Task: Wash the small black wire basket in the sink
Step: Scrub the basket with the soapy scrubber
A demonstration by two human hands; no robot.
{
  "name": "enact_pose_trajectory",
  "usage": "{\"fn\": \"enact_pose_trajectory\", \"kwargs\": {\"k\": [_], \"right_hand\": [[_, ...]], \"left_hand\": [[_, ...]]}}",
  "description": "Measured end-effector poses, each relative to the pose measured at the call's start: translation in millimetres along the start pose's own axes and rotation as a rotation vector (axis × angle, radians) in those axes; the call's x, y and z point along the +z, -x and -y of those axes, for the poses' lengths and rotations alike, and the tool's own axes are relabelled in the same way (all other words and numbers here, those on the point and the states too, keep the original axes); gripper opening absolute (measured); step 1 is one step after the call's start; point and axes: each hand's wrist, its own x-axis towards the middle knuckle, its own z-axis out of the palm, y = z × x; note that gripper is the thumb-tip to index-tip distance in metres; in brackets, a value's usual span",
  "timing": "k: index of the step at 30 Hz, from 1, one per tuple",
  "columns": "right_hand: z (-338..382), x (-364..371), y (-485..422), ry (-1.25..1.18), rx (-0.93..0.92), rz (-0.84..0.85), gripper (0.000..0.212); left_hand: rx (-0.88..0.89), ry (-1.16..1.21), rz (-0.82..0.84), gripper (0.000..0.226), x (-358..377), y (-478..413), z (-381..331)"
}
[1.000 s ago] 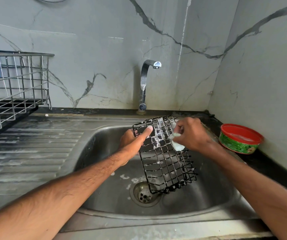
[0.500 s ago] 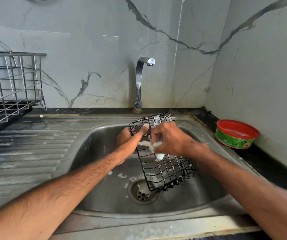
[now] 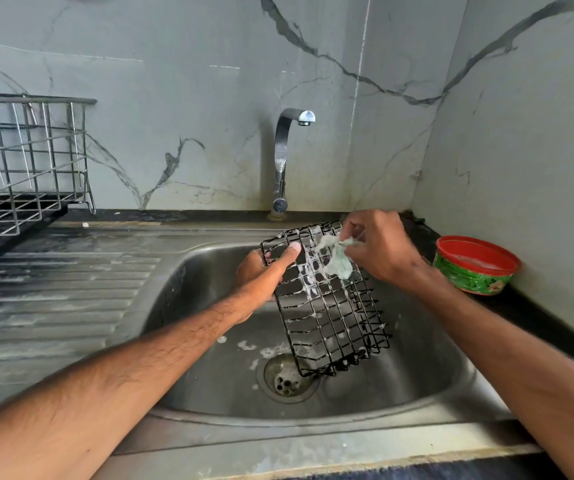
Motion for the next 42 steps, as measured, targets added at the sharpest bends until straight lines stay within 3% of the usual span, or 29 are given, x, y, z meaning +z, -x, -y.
{"fn": "enact_pose_trajectory", "kwargs": {"k": [7,9,12,16,19,23,28,31,37,39,42], "right_hand": [[14,19,3,0.084,-0.041,0.202,0.042],[13,21,6,0.127,-0.056,0.241,0.046],[15,24,9,0.167,-0.103,0.171,0.042],[6,25,16,0.149,-0.125,0.109,0.023],[3,28,27,0.191,-0.273,0.134,0.027],[8,33,33,0.136,-0.273,0.207,0.029],[9,19,36,-0.043,-0.097,0.329,0.015],[13,18,45,-0.044,-0.114,0.436,0.015],[15,30,59,0.109,-0.181,0.803,0.019],[17,31,56,0.081,-0.197,0.745,0.017],[23,22,42,0.006,-0.171,0.493,0.021]], "left_hand": [[-0.055,-0.004,-0.027,0.039,2,-3,3],[-0.075,-0.001,-0.031,0.055,2,-5,5],[-0.095,-0.028,-0.039,0.09,1,-5,7],[-0.073,-0.078,-0.077,0.092,2,-9,11],[-0.069,-0.089,-0.085,0.092,3,-12,14],[-0.085,-0.094,-0.078,0.097,2,-12,16],[-0.094,-0.076,-0.083,0.107,1,-15,19],[-0.08,-0.069,-0.085,0.111,-1,-13,17],[-0.057,-0.084,-0.087,0.12,-2,-12,18],[-0.053,-0.096,-0.086,0.119,-2,-11,16],[-0.051,-0.102,-0.089,0.12,-2,-8,12]]}}
